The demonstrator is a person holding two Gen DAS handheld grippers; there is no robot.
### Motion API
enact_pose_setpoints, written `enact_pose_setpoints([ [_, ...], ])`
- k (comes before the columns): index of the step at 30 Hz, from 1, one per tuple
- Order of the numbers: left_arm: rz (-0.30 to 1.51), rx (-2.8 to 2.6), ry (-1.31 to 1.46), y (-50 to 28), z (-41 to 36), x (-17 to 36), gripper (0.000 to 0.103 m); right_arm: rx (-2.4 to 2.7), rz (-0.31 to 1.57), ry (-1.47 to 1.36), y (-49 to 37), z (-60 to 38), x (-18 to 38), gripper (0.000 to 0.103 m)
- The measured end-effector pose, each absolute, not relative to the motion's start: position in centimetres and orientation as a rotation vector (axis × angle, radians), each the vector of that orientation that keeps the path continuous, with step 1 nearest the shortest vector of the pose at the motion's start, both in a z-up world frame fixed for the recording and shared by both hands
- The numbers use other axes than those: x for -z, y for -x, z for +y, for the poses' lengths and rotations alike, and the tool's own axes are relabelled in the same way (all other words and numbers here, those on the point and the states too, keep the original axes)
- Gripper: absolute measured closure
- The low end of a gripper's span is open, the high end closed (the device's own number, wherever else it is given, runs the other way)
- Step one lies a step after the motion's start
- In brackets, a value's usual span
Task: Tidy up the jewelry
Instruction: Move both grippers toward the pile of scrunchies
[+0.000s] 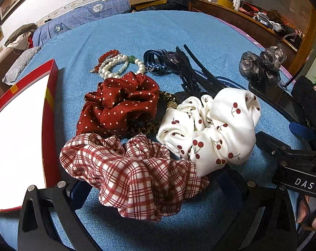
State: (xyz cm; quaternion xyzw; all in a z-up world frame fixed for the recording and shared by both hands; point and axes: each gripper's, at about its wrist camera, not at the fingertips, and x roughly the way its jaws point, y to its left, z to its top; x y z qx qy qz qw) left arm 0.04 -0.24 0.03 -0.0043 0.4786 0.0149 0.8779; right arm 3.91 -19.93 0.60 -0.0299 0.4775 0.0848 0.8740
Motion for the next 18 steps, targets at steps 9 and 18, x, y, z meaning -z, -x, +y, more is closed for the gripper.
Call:
enact_pose_setpoints([
  [9, 0.998, -0.038, 0.015, 0.0, -0.2, 0.0, 0.0, -0.223, 1.038, 0.091, -2.5, -20.2, -0.6, 0.0],
  [18, 0.952, -0.019, 0.046, 5.1, 1.7, -1.5, 0.0, -0.282, 0.999, 0.116, 1.4, -21.2, -0.5, 0.0],
])
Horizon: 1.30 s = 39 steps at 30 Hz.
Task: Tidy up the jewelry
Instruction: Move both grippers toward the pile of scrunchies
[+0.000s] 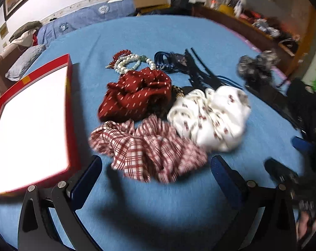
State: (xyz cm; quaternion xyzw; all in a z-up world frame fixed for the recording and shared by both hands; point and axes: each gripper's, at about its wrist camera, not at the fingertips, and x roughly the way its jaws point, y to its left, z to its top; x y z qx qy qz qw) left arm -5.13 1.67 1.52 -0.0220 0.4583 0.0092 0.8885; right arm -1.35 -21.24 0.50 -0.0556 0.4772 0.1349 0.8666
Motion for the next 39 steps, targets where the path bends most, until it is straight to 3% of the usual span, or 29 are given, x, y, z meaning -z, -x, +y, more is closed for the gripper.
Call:
enact_pose_setpoints([
  [5, 0.807, -0.05, 0.025, 10.5, 2.8, -4.6, 0.0, -0.33, 0.983, 0.031, 3.3, -21.8, -1.6, 0.001],
  [12, 0.639, -0.022, 0.022, 15.0, 2.8, -9.4, 0.0, -0.348, 0.69, -0.041, 7.8, -21.7, -9.4, 0.001],
  [17, 0.598, -0.084, -0.064, 15.4, 1.7, -9.6, 0.0, -0.36, 0.608, -0.045, 9.3, -20.9, -11.1, 0.001],
  [39, 0.661, -0.17, -0.045, 15.2, 3.7, -7.5, 0.0, -0.357, 0.688, -0.021, 8.5, -19.8, -8.5, 0.002],
])
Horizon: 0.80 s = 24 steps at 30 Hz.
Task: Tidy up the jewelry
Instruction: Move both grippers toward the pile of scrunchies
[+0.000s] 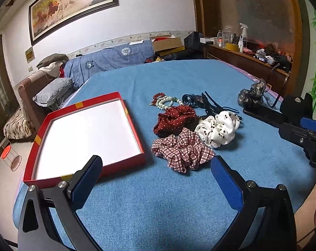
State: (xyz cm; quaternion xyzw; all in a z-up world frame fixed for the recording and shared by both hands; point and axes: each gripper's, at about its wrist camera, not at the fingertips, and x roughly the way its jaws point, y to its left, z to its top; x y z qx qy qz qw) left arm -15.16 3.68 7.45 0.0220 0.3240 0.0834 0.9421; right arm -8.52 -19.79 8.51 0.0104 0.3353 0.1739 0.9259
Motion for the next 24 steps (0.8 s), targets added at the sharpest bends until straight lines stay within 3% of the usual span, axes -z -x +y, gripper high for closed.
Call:
enact_pose_setpoints([
  [7, 0.671, -0.172, -0.048, 15.0, 3.7, -7.2, 0.0, -0.373, 0.705, -0.023, 8.3, -19.5, -8.1, 0.005],
  [17, 0.697, -0.17, -0.042, 14.6, 4.0, -6.5, 0.0, -0.432, 0.758, -0.042, 7.6, -18.5, -7.3, 0.018],
  [24, 0.71, -0.17, -0.032, 14.4, 4.3, -6.0, 0.0, -0.455, 0.763, -0.035, 7.3, -17.5, -7.2, 0.02],
])
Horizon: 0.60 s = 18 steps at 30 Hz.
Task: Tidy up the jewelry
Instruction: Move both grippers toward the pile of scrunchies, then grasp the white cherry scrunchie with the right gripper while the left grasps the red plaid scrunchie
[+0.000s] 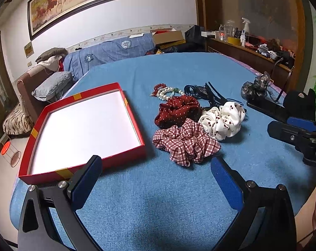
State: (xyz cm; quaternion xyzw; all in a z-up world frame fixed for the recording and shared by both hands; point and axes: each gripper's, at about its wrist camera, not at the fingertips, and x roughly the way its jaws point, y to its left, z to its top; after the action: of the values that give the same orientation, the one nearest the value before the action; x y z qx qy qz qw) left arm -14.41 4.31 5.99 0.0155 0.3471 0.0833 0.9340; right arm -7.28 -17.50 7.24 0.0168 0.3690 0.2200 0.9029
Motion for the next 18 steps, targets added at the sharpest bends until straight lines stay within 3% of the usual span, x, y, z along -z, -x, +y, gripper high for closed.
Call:
enact_pose_setpoints([
  [10, 0.716, -0.179, 0.005, 14.6, 6.0, -5.5, 0.0, -0.531, 0.786, -0.032, 6.0, -14.9, -6.8, 0.02],
  [13, 0.724, -0.172, 0.021, 14.7, 6.5, -5.2, 0.0, -0.555, 0.79, -0.011, 5.2, -13.5, -6.6, 0.028],
  [18, 0.728, -0.166, 0.03, 14.7, 6.8, -5.0, 0.0, -0.527, 0.836, 0.005, 2.9, -11.8, -5.5, 0.03],
])
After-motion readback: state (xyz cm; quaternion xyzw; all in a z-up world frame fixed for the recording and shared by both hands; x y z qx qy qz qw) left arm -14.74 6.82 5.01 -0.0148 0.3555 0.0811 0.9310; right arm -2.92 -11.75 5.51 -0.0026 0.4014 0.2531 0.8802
